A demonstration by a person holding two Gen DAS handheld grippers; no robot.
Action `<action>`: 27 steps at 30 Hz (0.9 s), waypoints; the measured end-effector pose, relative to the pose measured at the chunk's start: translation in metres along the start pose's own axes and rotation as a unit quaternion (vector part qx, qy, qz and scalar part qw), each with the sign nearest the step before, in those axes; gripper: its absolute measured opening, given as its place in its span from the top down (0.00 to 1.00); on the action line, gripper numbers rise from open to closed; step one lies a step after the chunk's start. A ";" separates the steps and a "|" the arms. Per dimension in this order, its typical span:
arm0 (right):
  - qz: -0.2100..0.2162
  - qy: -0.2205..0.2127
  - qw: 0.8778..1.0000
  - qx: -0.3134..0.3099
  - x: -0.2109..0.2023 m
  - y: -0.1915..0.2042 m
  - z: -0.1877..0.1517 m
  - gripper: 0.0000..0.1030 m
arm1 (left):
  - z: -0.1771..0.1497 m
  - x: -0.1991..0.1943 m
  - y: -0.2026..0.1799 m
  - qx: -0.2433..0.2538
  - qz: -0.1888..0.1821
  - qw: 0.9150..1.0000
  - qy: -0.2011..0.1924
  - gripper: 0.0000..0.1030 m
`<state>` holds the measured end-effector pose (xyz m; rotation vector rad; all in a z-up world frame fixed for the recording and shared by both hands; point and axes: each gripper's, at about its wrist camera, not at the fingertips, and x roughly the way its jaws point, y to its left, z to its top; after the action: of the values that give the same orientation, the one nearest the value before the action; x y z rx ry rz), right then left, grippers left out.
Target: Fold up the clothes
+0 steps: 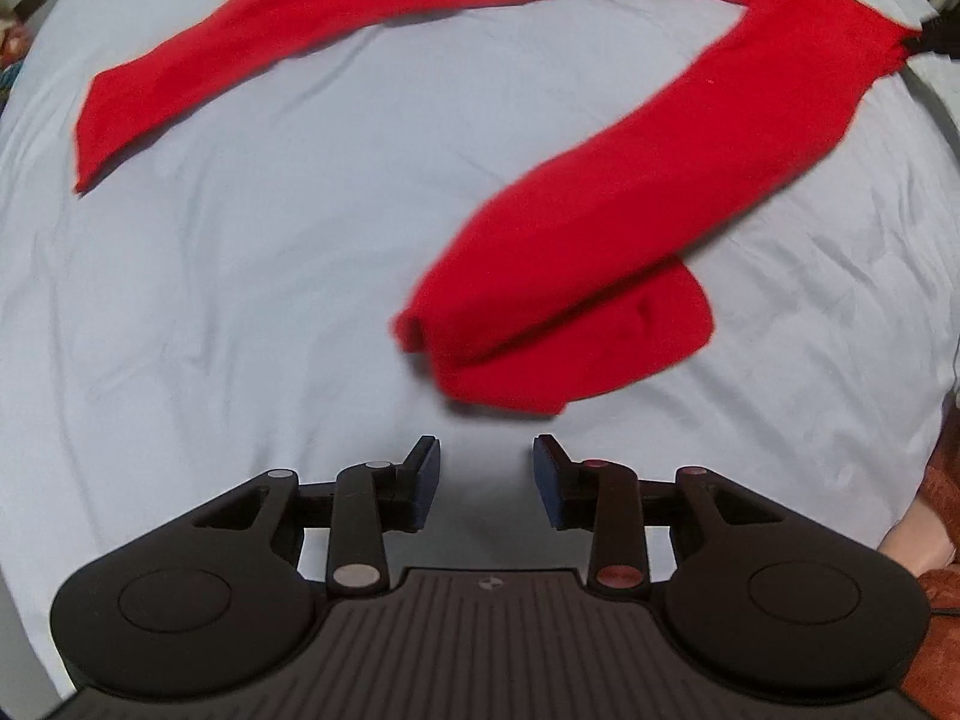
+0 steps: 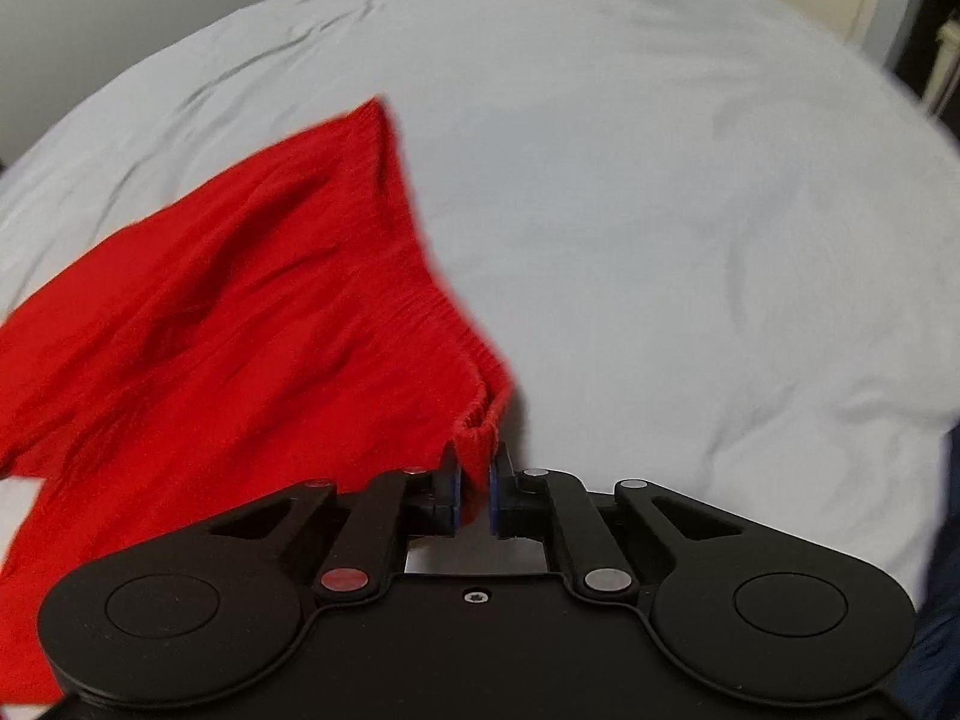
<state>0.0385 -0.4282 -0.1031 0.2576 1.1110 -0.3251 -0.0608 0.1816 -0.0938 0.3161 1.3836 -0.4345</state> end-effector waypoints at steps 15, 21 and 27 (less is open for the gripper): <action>-0.097 0.034 0.995 -0.005 0.017 -0.016 0.001 0.93 | -0.001 0.004 -0.026 0.013 -0.015 1.000 -0.012 0.64; -0.058 0.017 0.996 0.058 0.004 -0.039 0.002 0.70 | 0.000 0.005 -0.031 0.007 -0.030 0.999 -0.019 0.64; -0.036 0.024 0.996 0.077 -0.001 -0.047 -0.008 0.69 | 0.007 0.011 -0.030 -0.033 -0.036 0.998 -0.034 0.63</action>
<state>0.0133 -0.4684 -0.1072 0.3652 1.1460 -0.4719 -0.0680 0.1505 -0.1026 0.1957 1.3420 -0.4547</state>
